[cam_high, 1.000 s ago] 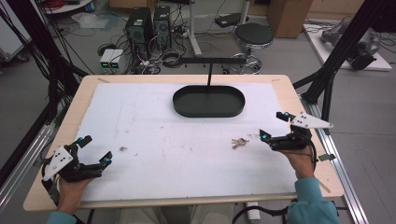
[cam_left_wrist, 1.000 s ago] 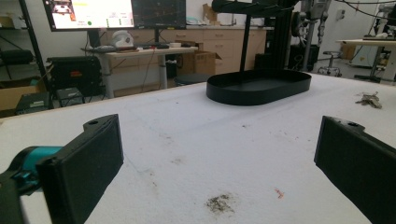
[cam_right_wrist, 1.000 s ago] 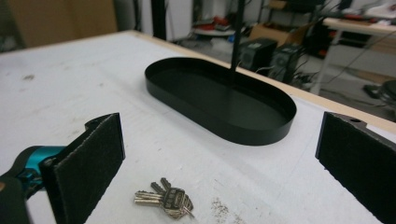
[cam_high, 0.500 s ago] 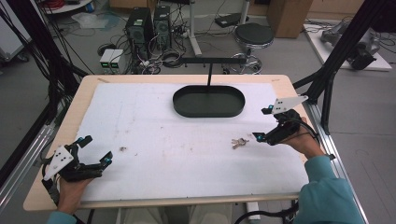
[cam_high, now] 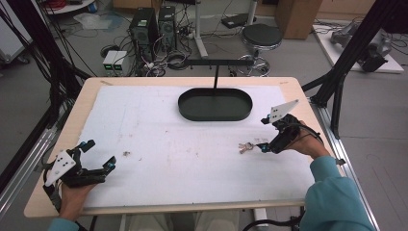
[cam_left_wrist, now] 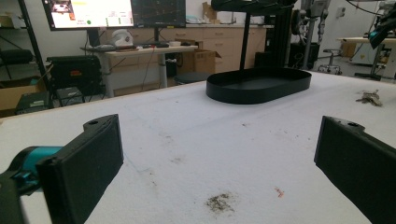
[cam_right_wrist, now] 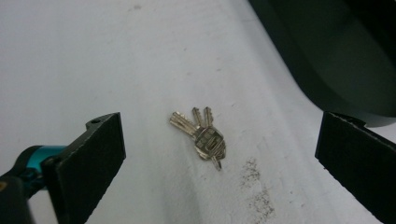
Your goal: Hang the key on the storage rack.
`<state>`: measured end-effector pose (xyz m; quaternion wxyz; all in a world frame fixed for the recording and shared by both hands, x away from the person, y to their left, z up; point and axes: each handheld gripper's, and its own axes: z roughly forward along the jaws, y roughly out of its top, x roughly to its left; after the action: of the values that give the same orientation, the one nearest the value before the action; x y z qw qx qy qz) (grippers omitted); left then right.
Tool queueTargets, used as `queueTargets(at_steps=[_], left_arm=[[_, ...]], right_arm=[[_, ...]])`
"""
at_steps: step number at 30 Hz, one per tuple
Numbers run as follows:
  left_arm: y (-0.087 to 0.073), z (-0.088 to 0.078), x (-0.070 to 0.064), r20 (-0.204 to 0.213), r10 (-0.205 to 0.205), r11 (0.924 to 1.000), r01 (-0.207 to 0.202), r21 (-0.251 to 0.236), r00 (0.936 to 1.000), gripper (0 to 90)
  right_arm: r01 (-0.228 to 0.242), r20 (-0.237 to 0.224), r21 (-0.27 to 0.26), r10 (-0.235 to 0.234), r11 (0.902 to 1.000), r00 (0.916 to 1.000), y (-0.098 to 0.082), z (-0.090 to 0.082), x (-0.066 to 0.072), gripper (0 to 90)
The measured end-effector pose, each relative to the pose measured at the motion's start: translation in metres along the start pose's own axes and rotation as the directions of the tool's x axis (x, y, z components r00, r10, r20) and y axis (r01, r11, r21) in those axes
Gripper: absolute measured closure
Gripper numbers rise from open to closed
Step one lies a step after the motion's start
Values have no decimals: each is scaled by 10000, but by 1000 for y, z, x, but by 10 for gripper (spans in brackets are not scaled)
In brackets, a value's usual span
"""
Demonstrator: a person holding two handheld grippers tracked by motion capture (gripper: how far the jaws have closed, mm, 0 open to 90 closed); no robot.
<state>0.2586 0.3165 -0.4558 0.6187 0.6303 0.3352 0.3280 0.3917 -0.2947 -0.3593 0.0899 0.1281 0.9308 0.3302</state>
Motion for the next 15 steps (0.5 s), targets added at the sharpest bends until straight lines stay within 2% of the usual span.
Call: queueTargets(at_steps=[1,3,7,10,11,15], left_arm=[[0,0,0,-12,-5,10000,5,6,10000,17],[0,0,0,-10,-1,10000,1,6,10000,17],[0,0,0,9,1,10000,-1,-8,10000,17],[0,0,0,21,-4,10000,4,-14,10000,17],[0,0,0,22,-5,10000,5,-9,10000,17],[0,0,0,6,18,10000,-18,1,10000,17]], right_arm=[[84,-55,301,-82,9995,10000,1,5,1,12],[202,-86,391,-198,9990,9998,2,8,0,12],[253,-204,921,-236,9954,9995,0,17,-2,13],[201,-226,1098,-178,9937,9996,-1,19,-3,15],[273,-319,1243,-235,9919,9992,-1,21,-5,58],[327,-484,1456,-259,9888,9985,-3,26,-7,60]])
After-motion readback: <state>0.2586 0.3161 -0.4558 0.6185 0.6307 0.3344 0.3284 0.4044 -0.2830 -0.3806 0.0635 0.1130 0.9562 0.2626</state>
